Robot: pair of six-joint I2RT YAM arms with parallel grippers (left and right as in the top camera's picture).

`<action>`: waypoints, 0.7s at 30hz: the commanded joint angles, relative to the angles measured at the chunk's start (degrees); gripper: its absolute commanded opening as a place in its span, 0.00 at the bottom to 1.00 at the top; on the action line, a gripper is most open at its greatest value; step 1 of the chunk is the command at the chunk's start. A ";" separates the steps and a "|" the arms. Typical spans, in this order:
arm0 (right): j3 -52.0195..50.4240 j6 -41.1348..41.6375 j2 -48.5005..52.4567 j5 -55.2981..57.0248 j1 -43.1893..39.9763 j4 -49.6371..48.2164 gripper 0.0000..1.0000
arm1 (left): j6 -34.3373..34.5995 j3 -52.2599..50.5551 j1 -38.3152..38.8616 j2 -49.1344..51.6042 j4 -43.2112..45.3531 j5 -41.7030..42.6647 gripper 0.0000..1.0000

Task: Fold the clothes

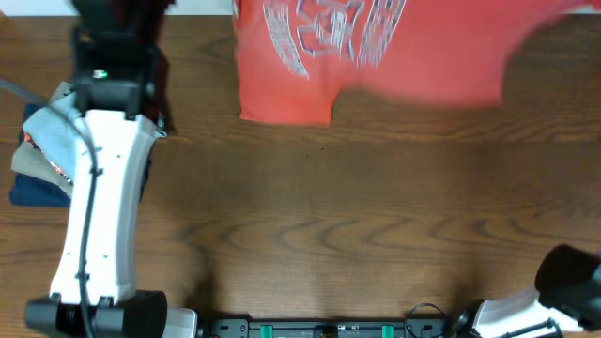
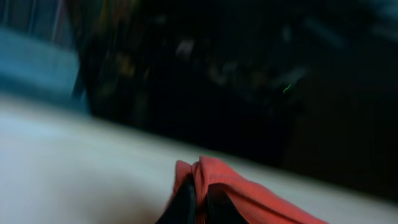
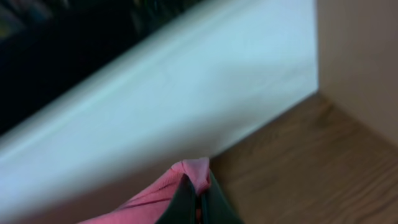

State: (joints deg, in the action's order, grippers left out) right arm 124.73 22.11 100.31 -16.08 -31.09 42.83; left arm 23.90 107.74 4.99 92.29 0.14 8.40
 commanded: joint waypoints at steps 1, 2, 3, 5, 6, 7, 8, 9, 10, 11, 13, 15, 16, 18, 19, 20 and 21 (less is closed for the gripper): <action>2.27 1.05 -3.17 5.44 -4.04 2.91 0.01 | 1.88 5.66 -1.99 -1.75 -4.22 0.15 0.06; 2.25 0.15 -3.21 6.05 -4.39 4.83 0.01 | 1.88 6.14 -1.99 -1.75 -7.26 2.10 0.06; 2.23 -1.07 -3.17 6.97 -4.55 7.48 0.01 | 1.86 6.19 -1.97 -1.75 -11.04 4.35 0.06; 1.64 -3.37 -2.75 9.81 -4.35 12.61 0.01 | 1.70 6.05 -1.97 -1.68 -21.38 7.17 0.06; 1.05 -4.52 -2.45 10.82 -4.00 14.69 0.01 | 1.68 5.92 -1.97 -1.64 -27.17 7.26 0.06; -0.09 -5.99 -2.03 11.39 -3.69 17.00 0.01 | 1.64 5.68 -1.97 -1.53 -34.07 7.21 0.06; -1.42 -7.19 -1.66 11.69 -3.43 18.67 0.01 | 1.66 5.38 -1.97 -1.25 -40.48 7.23 0.06; -2.62 -7.82 -1.33 12.02 -3.28 19.71 0.01 | 1.64 5.09 -1.97 -0.94 -44.76 7.23 0.06; -4.50 -8.04 -0.90 12.98 -3.13 21.11 0.01 | 1.42 4.57 -1.97 -0.46 -50.36 7.26 0.06; -6.97 -8.02 -0.44 14.45 -3.02 22.49 0.01 | 1.44 3.89 -1.95 0.07 -55.49 7.28 0.06; -11.58 -8.00 0.02 17.44 -3.02 23.91 0.01 | 1.25 2.27 -1.53 1.25 -63.47 7.30 0.06; -17.99 -7.96 0.09 20.92 -3.02 24.09 0.01 | 0.24 0.13 -0.72 2.60 -69.70 7.52 0.06; -20.79 -7.76 0.09 22.10 -3.02 24.02 0.01 | -0.42 -1.18 -0.22 3.13 -72.04 7.50 0.06; -26.49 -7.34 0.09 23.80 -3.02 23.98 0.01 | -0.74 -4.44 0.94 4.20 -76.30 7.52 0.06; -29.33 -7.04 0.09 24.09 -3.04 23.80 0.01 | -0.98 -6.56 1.73 4.70 -77.79 7.52 0.06; -31.58 -6.43 0.09 24.50 -3.10 23.80 0.01 | -1.42 -8.52 2.36 4.90 -78.62 7.50 0.06; -33.99 -5.51 0.09 25.11 -3.15 23.96 0.01 | -1.79 -11.21 3.15 5.03 -78.88 7.50 0.06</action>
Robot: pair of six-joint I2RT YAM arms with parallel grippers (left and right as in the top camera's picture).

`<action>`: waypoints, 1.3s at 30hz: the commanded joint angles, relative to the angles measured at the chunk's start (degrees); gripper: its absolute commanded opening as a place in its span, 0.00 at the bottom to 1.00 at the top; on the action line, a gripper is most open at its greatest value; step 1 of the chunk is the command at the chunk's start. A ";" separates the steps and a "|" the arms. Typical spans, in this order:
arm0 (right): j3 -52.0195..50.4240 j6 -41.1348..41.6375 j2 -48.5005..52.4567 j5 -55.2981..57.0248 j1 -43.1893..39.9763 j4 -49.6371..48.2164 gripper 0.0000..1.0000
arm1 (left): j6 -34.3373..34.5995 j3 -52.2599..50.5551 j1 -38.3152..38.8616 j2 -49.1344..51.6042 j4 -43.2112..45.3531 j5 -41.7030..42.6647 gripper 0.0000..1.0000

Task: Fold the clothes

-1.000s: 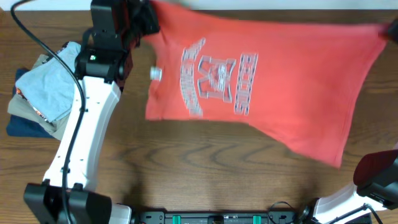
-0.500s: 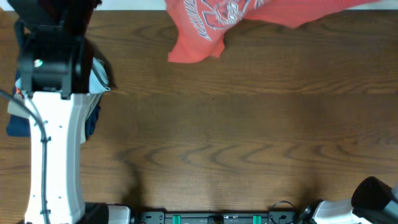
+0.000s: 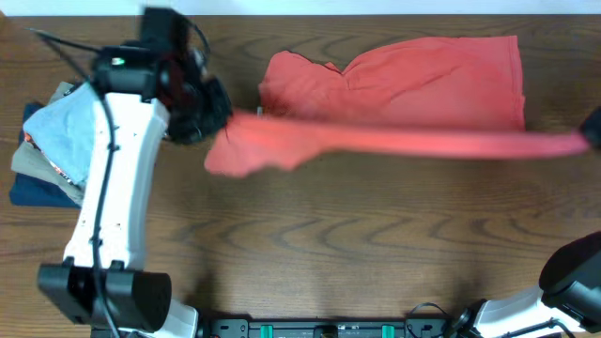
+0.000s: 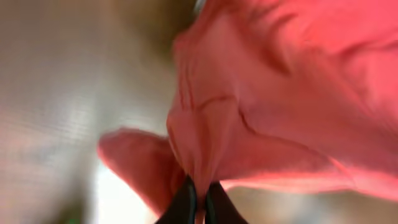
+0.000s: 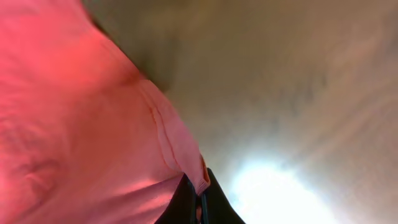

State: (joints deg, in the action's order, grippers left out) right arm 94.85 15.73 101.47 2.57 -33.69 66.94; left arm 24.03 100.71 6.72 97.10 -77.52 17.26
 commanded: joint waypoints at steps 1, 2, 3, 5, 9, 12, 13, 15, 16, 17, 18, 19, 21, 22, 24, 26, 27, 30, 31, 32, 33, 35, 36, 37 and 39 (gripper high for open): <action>-6.29 1.70 -1.07 6.99 -0.68 0.13 0.01 | -1.92 -6.58 2.05 0.22 -1.27 -1.36 0.06; -8.07 2.56 -1.07 7.43 -0.87 0.76 0.01 | -1.92 -9.33 2.82 0.22 -1.22 -1.36 0.06; -9.88 3.63 -1.07 8.04 -1.07 1.64 0.01 | -1.92 -12.09 3.54 0.22 -1.16 -1.36 0.06; -11.96 5.20 -1.07 9.11 -1.40 3.39 0.01 | -1.92 -17.05 4.81 0.22 -1.22 -1.36 0.06; -15.13 6.36 -1.07 11.17 -1.62 5.20 0.01 | -1.97 -26.40 6.99 0.22 -1.16 -1.42 0.06; -16.13 6.56 -1.07 11.15 -1.62 6.01 0.01 | -2.40 -31.01 7.39 0.22 -0.42 -1.42 0.06; -16.37 6.56 -1.07 11.13 -1.62 6.21 0.01 | -2.51 -31.91 7.39 0.20 -0.35 -1.44 0.06; -16.79 6.56 -1.07 10.84 -1.60 6.40 0.01 | -2.84 -32.41 7.39 0.20 -0.35 -1.42 0.06; -16.96 6.56 -1.07 10.73 -1.60 6.38 0.01 | -3.02 -32.41 7.41 0.17 -0.33 -1.42 0.06; -17.07 6.56 -1.07 10.67 -1.60 6.45 0.01 | -2.99 -32.41 7.41 -0.07 -0.22 -1.42 0.06; -17.09 6.56 -1.07 10.67 -1.60 6.62 0.01 | -2.99 -32.41 7.39 -0.31 -0.20 -1.42 0.06; -17.09 6.56 -1.07 10.69 -1.60 6.88 0.01 | -2.99 -32.41 7.39 -0.63 -0.22 -1.42 0.06; -17.09 6.56 -1.14 10.71 -1.60 7.41 0.01 | -3.56 -32.41 7.39 -1.53 -0.26 -1.42 0.06; -17.09 6.56 -1.16 10.75 -1.62 7.65 0.01 | -3.93 -32.41 7.39 -2.03 -0.46 -1.44 0.06; -17.09 6.54 -1.29 10.73 -1.66 8.26 0.01 | -4.09 -32.41 7.39 -3.50 -1.22 -1.42 0.06; -17.09 6.54 -1.66 10.19 -1.64 9.01 0.01 | -4.09 -32.39 7.39 -5.55 -1.73 -1.44 0.06; -17.09 6.21 -2.16 9.20 -1.60 9.14 0.01 | -4.13 -32.39 7.39 -6.71 -1.64 -1.42 0.06; -17.00 2.54 -4.94 3.87 -1.60 8.50 0.01 | -5.40 -31.63 7.34 -11.15 0.46 -1.42 0.06; -16.81 0.83 -6.38 1.29 -1.62 8.11 0.01 | -5.42 -31.04 7.34 -12.61 1.14 -1.44 0.06; -16.50 -1.27 -8.04 -1.68 -1.60 7.54 0.01 | -5.42 -30.16 7.34 -14.53 2.03 -1.42 0.06; -16.13 -3.10 -9.55 -4.46 -1.60 7.26 0.01 | -5.42 -29.55 7.34 -15.80 2.73 -1.42 0.06; -15.04 -6.93 -13.07 -10.69 -1.60 6.64 0.01 | -5.64 -27.89 7.34 -19.41 5.01 -1.44 0.06; -14.32 -8.63 -15.06 -13.44 -1.60 6.38 0.01 | -5.86 -27.04 7.34 -21.46 6.49 -1.44 0.06; -13.49 -9.66 -17.25 -15.65 -1.60 6.10 0.01 | -6.12 -26.27 7.34 -23.45 8.11 -1.49 0.06; -11.72 -10.12 -21.07 -17.31 -1.60 6.05 0.01 | -6.27 -25.07 7.34 -27.54 11.58 -1.95 0.06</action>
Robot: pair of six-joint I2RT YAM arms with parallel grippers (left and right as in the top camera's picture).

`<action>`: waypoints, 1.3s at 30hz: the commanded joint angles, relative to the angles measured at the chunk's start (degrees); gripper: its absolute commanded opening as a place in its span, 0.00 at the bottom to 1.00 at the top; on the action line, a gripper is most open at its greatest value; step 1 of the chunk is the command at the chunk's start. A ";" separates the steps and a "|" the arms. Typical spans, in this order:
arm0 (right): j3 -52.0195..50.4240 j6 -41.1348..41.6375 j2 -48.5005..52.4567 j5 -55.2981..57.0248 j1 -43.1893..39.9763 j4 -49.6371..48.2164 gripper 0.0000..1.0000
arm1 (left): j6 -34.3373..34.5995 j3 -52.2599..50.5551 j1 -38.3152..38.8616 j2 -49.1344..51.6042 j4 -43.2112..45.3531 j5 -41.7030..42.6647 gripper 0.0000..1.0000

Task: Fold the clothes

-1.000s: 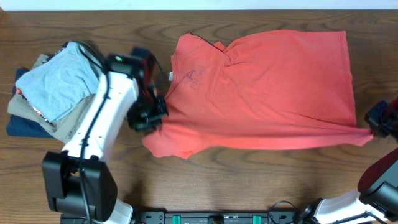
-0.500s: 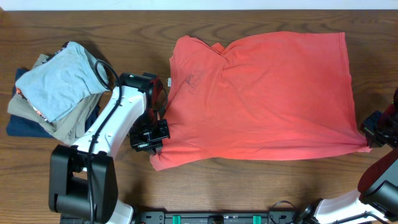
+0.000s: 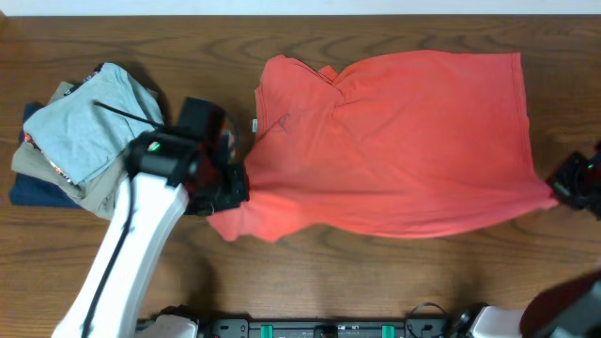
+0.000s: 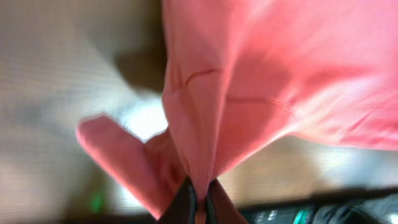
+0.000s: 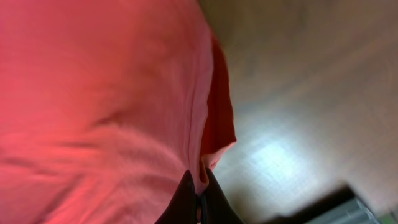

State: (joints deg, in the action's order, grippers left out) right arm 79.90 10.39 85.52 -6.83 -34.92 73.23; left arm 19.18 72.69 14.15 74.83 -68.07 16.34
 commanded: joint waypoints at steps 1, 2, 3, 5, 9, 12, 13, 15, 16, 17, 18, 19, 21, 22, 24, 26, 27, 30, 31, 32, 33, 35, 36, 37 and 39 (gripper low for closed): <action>4.20 -4.92 -6.91 -8.22 -0.37 -0.22 0.01 | -1.40 3.45 -0.09 -7.41 3.89 -1.44 0.06; 5.03 -4.92 -8.44 -8.44 -0.37 -0.20 0.01 | -1.40 3.87 -0.09 -9.11 5.22 -2.05 0.06; 6.01 -4.90 -10.23 -8.74 -0.37 -0.20 0.01 | -1.40 4.46 -0.09 -11.13 6.58 -2.93 0.06; 8.15 -4.90 -13.18 -9.64 -0.39 -0.22 0.01 | -1.40 5.99 -0.09 -14.60 8.66 -5.29 0.06; 14.60 -4.02 -17.68 -9.94 -0.39 -0.22 0.01 | -1.38 9.94 -0.09 -21.11 12.22 -11.89 0.06; 20.83 -2.45 -19.76 -9.97 -0.39 -0.22 0.01 | -1.38 13.09 -0.09 -25.07 14.97 -15.28 0.06; 22.97 -2.27 -20.15 -9.97 -0.39 -0.22 0.01 | -1.40 14.21 -0.09 -26.08 15.74 -15.98 0.06; 27.93 -2.27 -20.70 -9.94 -0.39 0.02 0.01 | -1.40 16.63 -0.09 -27.76 17.29 -16.44 0.06; 30.58 -2.29 -20.90 -9.94 -0.37 0.31 0.01 | -1.40 17.79 -0.09 -28.41 18.03 -16.44 0.06; 33.14 -2.29 -21.05 -9.92 -0.37 0.59 0.01 | -1.40 18.80 -0.09 -28.81 18.47 -16.46 0.06; 35.26 -2.29 -21.11 -9.88 -0.37 0.81 0.01 | -1.40 19.98 -0.09 -29.09 18.78 -16.44 0.06; 37.55 -2.29 -21.14 -9.77 -0.39 1.18 0.01 | -1.40 21.05 -0.09 -29.24 18.95 -16.44 0.06; 41.00 -2.29 -21.14 -8.81 -0.37 1.88 0.01 | -1.40 22.71 -0.09 -29.22 18.91 -16.44 0.06; 42.32 -2.29 -21.11 -8.31 -0.37 2.23 0.01 | -1.40 23.39 -0.09 -29.22 18.93 -16.44 0.06; 43.65 -2.38 -21.11 -8.17 -0.37 2.69 0.01 | -1.46 24.28 -0.09 -29.22 18.82 -16.44 0.06; 43.80 -4.11 -21.11 -8.55 -0.31 3.30 0.01 | -1.62 24.55 -0.09 -29.22 18.58 -16.68 0.06; 43.80 -4.96 -20.87 -8.61 -0.26 3.89 0.01 | -1.64 24.52 -0.09 -29.14 18.25 -17.22 0.06; 43.78 -6.12 -19.41 -8.59 -0.26 5.44 0.01 | -1.84 24.52 -0.09 -27.78 16.70 -18.78 0.06; 43.74 -6.49 -18.40 -8.66 -0.26 5.92 0.01 | -2.03 24.52 -0.09 -26.82 15.98 -18.78 0.06; 43.71 -6.91 -17.31 -8.70 -0.26 6.38 0.01 | -2.03 24.52 -0.09 -25.62 15.13 -18.78 0.06; 43.69 -7.34 -16.39 -8.87 -0.26 6.71 0.01 | -2.03 24.52 -0.09 -24.39 14.27 -18.78 0.06; 43.69 -8.79 -13.64 -10.43 -0.26 7.98 0.01 | -2.14 24.52 -0.09 -21.29 12.28 -18.78 0.06; 43.69 -9.40 -11.93 -11.47 -0.24 8.72 0.01 | -2.64 24.52 -0.09 -19.41 11.37 -18.78 0.06; 43.69 -10.23 -10.40 -12.20 0.02 9.42 0.01 | -3.13 24.52 -0.09 -17.73 10.62 -18.75 0.06; 43.69 -11.87 -6.45 -12.72 1.36 11.19 0.01 | -4.07 24.52 -0.09 -13.79 9.62 -18.75 0.06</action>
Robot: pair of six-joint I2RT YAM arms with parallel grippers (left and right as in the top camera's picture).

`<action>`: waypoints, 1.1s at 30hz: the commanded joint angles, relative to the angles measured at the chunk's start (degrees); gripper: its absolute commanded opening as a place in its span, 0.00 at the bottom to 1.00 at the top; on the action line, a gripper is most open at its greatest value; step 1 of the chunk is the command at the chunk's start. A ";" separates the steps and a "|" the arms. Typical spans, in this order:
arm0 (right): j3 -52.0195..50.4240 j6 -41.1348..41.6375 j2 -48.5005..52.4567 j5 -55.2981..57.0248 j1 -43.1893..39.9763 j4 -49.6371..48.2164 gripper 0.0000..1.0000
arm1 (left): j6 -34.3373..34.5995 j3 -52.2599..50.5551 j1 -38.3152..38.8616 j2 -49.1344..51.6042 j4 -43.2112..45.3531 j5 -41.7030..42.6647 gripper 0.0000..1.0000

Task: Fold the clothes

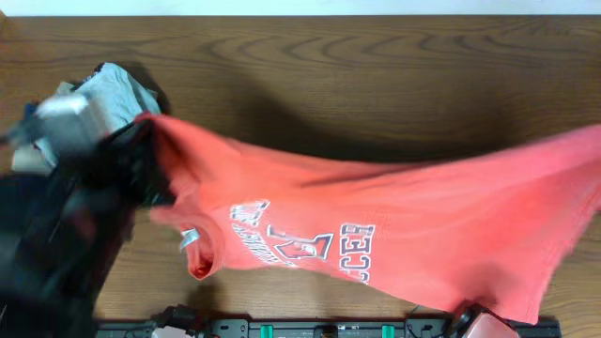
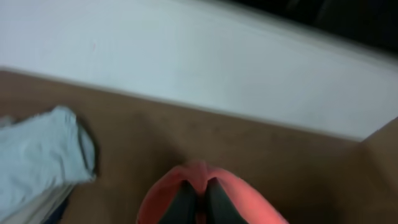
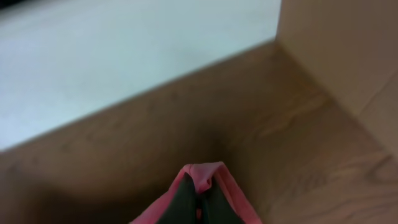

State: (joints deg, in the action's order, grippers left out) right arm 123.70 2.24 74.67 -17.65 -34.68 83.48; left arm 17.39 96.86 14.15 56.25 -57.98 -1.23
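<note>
A red T-shirt [image 1: 376,225] with white lettering hangs stretched above the table, print toward the overhead camera. It runs from the upper left to the right edge of that view. My left gripper [image 2: 198,194] is shut on a fold of its red cloth. My right gripper [image 3: 198,198] is shut on another fold of the same shirt. In the overhead view the left arm [image 1: 66,216] is a dark blur at the left, and the right gripper is out of frame.
A stack of folded clothes [image 1: 108,84], light blue on top, sits at the far left of the wooden table [image 1: 376,66], partly behind the left arm; it also shows as the stack [image 2: 37,162] in the left wrist view. A white wall [image 2: 186,68] borders the table's far side.
The shirt lay spread on the table with its plain side up, both grippers at its near corners. Now it is off the table, stretched between the raised grippers, print showing.
At first the shirt hung at the far edge with its print showing, both grippers shut on it. Then it was half down on the table, then spread flat with the plain side up. Now it is raised and stretched, print up.
</note>
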 commanded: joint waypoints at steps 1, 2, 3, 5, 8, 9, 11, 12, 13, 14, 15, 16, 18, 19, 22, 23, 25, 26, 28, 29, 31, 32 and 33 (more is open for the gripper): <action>-0.11 -4.42 6.32 -1.88 1.92 1.66 0.01 | -2.82 0.35 -0.09 7.04 -0.70 -1.20 0.06; -0.11 -5.35 8.72 -1.84 3.06 2.32 0.01 | -3.37 0.35 -0.09 9.07 -0.70 -1.18 0.06; -0.11 -6.01 10.91 -1.68 4.07 2.67 0.01 | -3.91 0.35 -0.09 11.15 -0.57 -1.20 0.06; -0.11 -6.67 15.85 0.04 6.49 2.82 0.01 | -5.42 0.35 -0.11 15.54 0.20 -1.22 0.06; -0.11 -6.60 23.93 5.40 10.78 1.75 0.01 | -7.63 0.42 -1.07 22.45 3.15 -1.20 0.06; -0.11 -6.58 26.69 6.21 12.20 0.55 0.01 | -8.00 0.59 -1.86 24.65 4.44 -1.20 0.06; -0.04 -4.70 31.71 6.97 14.78 -3.82 0.01 | -7.98 2.08 -4.39 29.97 8.07 -1.11 0.06; 0.13 -2.69 33.90 7.91 15.85 -6.49 0.01 | -8.04 3.85 -5.66 32.83 9.60 -0.92 0.06; 0.50 -0.57 35.52 8.44 16.63 -8.90 0.01 | -8.55 5.66 -6.56 35.04 10.67 -0.63 0.06; 1.16 0.96 36.89 8.17 17.25 -11.50 0.01 | -9.97 8.94 -7.65 38.21 11.93 -0.50 0.06; 2.40 2.49 38.29 7.10 17.90 -15.39 0.01 | -11.54 12.96 -8.63 41.35 13.07 -0.52 0.06; 3.48 3.28 38.91 5.92 18.27 -18.69 0.01 | -12.22 17.64 -9.49 44.37 13.99 -0.52 0.06; 6.14 5.09 38.64 4.76 18.78 -25.97 0.01 | -12.22 27.10 -10.80 49.07 15.15 -0.52 0.06; 7.74 6.27 38.14 5.11 18.69 -28.24 0.01 | -11.82 31.52 -11.28 50.73 15.45 -0.52 0.06; 14.01 12.22 36.11 9.73 17.40 -31.95 0.01 | -7.08 42.88 -12.72 53.24 16.04 -0.50 0.06; 16.04 12.92 35.43 10.91 16.72 -32.28 0.01 | -5.57 45.72 -13.22 53.27 16.39 -0.50 0.06; 18.64 12.92 34.47 11.72 15.67 -31.93 0.01 | -5.29 48.78 -13.51 52.89 16.39 0.22 0.06; 19.58 12.17 33.86 11.87 15.17 -30.91 0.01 | -5.29 49.75 -13.51 52.43 15.65 0.85 0.06; 19.78 10.69 33.05 11.98 14.62 -27.82 0.01 | -5.27 50.18 -13.46 51.17 12.28 1.36 0.06; 19.78 10.54 33.03 12.41 14.40 -25.64 0.01 | -5.29 50.18 -13.42 50.56 9.53 1.88 0.06; 19.65 10.54 33.38 15.19 14.27 -19.56 0.01 | -5.27 50.16 -13.42 50.05 2.84 2.27 0.06; 19.28 10.51 33.73 17.05 14.27 -16.15 0.01 | -5.27 50.16 -13.42 50.05 -1.81 2.27 0.06; 18.49 10.51 34.16 18.75 14.27 -12.72 0.01 | -5.25 50.01 -13.42 50.14 -6.64 2.27 0.06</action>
State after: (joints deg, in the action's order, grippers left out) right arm 144.31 12.14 104.95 -6.24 -19.75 66.08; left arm 11.18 147.00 1.45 105.08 -58.50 1.45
